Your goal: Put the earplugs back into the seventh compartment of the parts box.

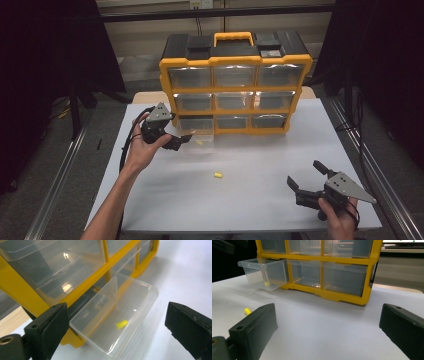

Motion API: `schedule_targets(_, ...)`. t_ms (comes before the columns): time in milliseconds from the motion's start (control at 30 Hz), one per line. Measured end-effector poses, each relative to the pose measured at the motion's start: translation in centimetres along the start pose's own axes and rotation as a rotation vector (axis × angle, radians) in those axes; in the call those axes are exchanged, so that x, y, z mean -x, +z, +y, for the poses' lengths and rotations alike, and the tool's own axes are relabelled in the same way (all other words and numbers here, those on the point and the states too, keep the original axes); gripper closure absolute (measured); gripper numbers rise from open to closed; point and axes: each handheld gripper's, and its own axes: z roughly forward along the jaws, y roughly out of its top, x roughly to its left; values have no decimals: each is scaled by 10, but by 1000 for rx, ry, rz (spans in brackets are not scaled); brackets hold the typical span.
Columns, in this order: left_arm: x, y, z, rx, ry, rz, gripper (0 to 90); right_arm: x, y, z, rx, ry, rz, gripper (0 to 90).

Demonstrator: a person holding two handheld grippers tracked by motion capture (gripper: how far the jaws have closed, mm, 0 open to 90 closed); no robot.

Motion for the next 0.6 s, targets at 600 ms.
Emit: schedule_targets(600, 31, -4, -23, 53, -24, 7, 52, 0, 0, 0, -4, -2, 0, 10)
